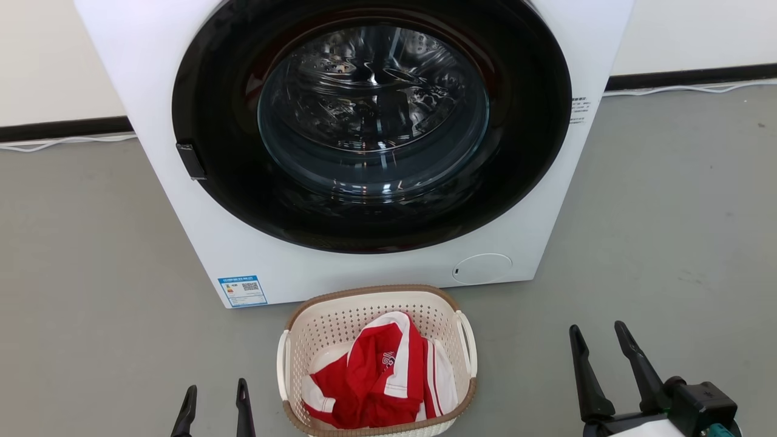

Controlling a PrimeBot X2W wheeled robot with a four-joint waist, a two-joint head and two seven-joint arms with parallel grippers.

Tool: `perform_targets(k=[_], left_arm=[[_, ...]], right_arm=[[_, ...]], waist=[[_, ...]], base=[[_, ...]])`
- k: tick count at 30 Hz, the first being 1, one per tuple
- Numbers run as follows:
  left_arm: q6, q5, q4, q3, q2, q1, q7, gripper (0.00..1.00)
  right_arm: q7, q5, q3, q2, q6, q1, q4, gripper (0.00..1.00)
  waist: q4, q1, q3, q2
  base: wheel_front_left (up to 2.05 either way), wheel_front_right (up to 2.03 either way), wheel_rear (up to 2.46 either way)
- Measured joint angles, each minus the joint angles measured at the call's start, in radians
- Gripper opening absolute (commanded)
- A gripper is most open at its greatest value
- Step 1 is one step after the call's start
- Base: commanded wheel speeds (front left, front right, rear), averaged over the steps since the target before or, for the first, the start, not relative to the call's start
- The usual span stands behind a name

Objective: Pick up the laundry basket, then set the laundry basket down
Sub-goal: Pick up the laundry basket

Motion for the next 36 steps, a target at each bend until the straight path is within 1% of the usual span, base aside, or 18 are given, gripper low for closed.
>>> perform_targets(k=[7, 14, 21, 23, 28, 36], left_arm=[[-0.003, 0.007, 0.0, 0.007, 0.002, 0.001, 0.0, 1.0], [-0.012, 0.014, 0.009, 0.007, 0.003, -0.02, 0.0, 1.0], [-0.046, 0.013, 0.101, 0.01, 0.002, -0.163, 0.0, 1.0], [-0.066, 0.002, 0.146, 0.009, 0.002, -0.213, 0.0, 1.0], [-0.092, -0.008, 0.268, 0.012, -0.003, -0.373, 0.0, 1.0], [-0.114, -0.012, 0.452, 0.017, -0.011, -0.596, 0.0, 1.0]], right_arm=[[0.0, 0.0, -0.014, 0.0, 0.0, -0.001, 0.0, 1.0], [0.0, 0.0, -0.019, 0.0, 0.0, -0.013, 0.002, 1.0], [0.0, 0.001, -0.033, 0.001, 0.0, -0.133, 0.063, 1.0], [0.0, 0.001, -0.035, 0.0, 0.0, -0.174, 0.083, 1.0], [0.0, -0.001, -0.047, -0.001, 0.0, -0.274, 0.135, 1.0], [0.0, -0.035, -0.072, -0.004, 0.0, -0.445, 0.238, 1.0]], waist=[[-0.003, 0.0, 0.024, 0.0], [-0.001, 0.0, 0.075, 0.0], [0.007, 0.0, 0.173, 0.0], [0.009, 0.0, 0.205, 0.0], [0.019, 0.0, 0.297, 0.0], [0.04, 0.0, 0.458, 0.0]], base=[[0.0, 0.0, 0.0], [0.0, 0.0, 0.0], [0.0, 0.0, 0.0], [0.0, 0.0, 0.0], [0.0, 0.0, 0.0], [0.0, 0.0, 0.0]])
